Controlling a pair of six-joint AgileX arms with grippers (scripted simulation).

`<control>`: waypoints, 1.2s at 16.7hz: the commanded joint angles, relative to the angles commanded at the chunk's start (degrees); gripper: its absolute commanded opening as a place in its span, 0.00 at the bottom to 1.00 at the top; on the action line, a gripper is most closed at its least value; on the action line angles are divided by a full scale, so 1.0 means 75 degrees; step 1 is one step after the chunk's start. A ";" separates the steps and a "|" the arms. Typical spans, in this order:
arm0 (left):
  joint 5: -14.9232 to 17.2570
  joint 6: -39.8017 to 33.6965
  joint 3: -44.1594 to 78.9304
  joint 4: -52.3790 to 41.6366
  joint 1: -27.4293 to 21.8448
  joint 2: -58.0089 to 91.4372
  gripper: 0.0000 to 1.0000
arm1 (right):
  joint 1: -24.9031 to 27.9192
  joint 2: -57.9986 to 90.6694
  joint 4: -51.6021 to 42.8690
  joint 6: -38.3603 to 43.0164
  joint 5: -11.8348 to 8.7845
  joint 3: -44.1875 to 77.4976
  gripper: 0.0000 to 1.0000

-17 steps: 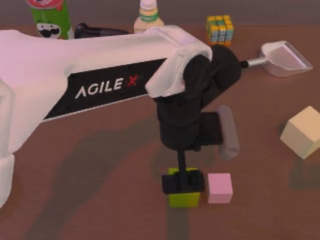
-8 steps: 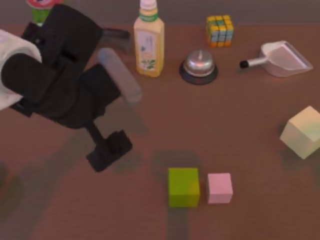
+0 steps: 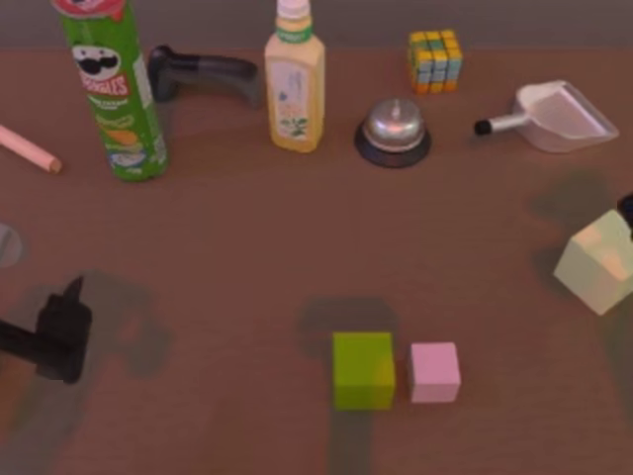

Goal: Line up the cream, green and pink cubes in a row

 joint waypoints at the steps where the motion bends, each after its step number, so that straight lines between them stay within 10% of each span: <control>1: 0.0004 -0.0241 -0.0543 0.0385 0.0283 -0.0699 1.00 | 0.0032 0.0678 -0.0370 -0.0176 0.0001 0.0504 1.00; 9: 0.0103 -0.1505 -0.2986 0.2555 0.1592 -0.4144 1.00 | 0.0193 0.3871 -0.2101 -0.1057 -0.0035 0.3234 1.00; 20: 0.0114 -0.1584 -0.3118 0.2701 0.1661 -0.4340 1.00 | 0.0198 0.4420 -0.1293 -0.1109 -0.0040 0.2867 1.00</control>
